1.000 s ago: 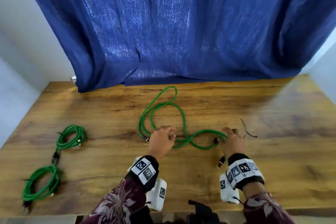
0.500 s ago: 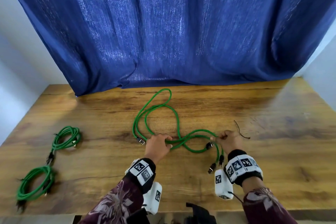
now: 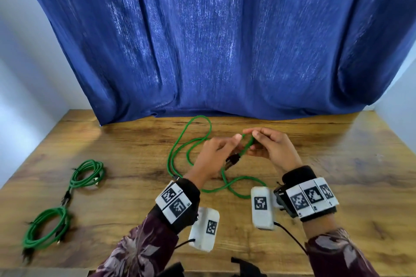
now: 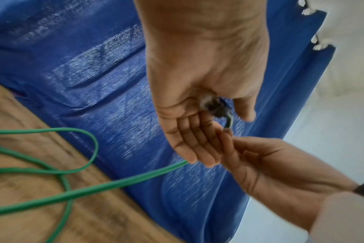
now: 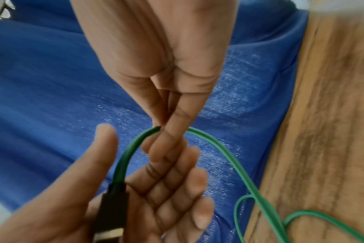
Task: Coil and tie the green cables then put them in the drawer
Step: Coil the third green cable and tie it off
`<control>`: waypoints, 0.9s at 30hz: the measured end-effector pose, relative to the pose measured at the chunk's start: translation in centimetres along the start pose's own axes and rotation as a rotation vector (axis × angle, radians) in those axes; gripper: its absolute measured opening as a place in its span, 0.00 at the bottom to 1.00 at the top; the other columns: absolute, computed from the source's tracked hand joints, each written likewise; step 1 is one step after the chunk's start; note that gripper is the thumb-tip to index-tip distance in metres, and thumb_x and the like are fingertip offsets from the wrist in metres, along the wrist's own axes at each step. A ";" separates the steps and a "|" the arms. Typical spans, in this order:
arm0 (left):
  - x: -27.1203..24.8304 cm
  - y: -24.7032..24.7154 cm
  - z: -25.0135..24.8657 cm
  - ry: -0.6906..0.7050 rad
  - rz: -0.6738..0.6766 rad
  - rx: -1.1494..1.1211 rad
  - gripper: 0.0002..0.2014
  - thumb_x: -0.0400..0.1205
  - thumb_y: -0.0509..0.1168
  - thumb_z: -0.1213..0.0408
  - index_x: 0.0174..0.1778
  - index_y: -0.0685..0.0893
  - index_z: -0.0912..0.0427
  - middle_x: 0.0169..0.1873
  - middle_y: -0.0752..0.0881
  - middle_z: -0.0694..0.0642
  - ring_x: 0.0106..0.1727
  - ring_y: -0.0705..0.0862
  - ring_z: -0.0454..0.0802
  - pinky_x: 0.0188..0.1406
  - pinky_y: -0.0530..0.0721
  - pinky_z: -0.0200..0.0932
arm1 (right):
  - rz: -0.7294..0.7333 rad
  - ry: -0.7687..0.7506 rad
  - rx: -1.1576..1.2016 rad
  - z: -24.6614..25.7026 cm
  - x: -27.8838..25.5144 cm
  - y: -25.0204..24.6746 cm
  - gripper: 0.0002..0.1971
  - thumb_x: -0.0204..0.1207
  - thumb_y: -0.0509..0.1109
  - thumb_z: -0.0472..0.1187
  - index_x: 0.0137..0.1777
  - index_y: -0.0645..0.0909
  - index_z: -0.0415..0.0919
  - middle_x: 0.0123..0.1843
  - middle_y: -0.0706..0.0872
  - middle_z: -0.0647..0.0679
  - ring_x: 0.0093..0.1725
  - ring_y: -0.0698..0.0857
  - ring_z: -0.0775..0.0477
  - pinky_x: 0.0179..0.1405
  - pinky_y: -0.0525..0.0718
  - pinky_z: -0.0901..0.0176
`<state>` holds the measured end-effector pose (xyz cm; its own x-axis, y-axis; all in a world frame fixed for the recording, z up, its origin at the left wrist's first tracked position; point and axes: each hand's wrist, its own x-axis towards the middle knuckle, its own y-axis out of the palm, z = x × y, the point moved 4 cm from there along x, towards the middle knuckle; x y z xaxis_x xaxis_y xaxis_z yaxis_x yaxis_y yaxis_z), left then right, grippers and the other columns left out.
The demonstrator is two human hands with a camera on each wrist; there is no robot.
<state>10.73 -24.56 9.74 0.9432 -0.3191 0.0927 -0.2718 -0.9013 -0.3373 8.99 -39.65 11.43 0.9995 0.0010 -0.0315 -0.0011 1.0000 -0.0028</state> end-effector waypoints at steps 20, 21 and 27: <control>0.3 -11.8 -6.8 0.235 -0.270 -0.817 0.19 0.88 0.44 0.61 0.38 0.76 0.60 0.17 0.65 0.42 0.16 0.59 0.35 0.13 0.56 0.28 | 0.110 -0.289 -0.034 -0.5 1.3 2.3 0.09 0.83 0.55 0.32 0.44 0.75 0.35 0.30 0.83 0.53 0.38 0.84 0.55 0.46 0.82 0.64; 0.3 -12.8 -6.6 0.256 -0.312 -0.875 0.19 0.88 0.44 0.61 0.38 0.76 0.60 0.17 0.65 0.43 0.16 0.60 0.35 0.13 0.57 0.28 | 0.088 -0.321 0.009 -0.4 1.1 2.1 0.07 0.83 0.55 0.31 0.46 0.74 0.37 0.28 0.81 0.53 0.32 0.81 0.56 0.38 0.81 0.67; 0.0 -12.9 -5.8 0.269 -0.375 -0.894 0.18 0.87 0.46 0.63 0.50 0.81 0.61 0.25 0.78 0.43 0.25 0.73 0.38 0.25 0.71 0.30 | -0.005 -0.607 -0.236 2.5 -0.7 3.2 0.10 0.72 0.67 0.33 0.51 0.79 0.46 0.39 0.83 0.59 0.36 0.80 0.64 0.38 0.75 0.76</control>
<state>13.16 -14.66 19.48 0.9529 0.0746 0.2941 -0.1135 -0.8113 0.5735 8.40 -36.44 13.93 0.8392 0.0675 0.5395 0.0655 0.9725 -0.2236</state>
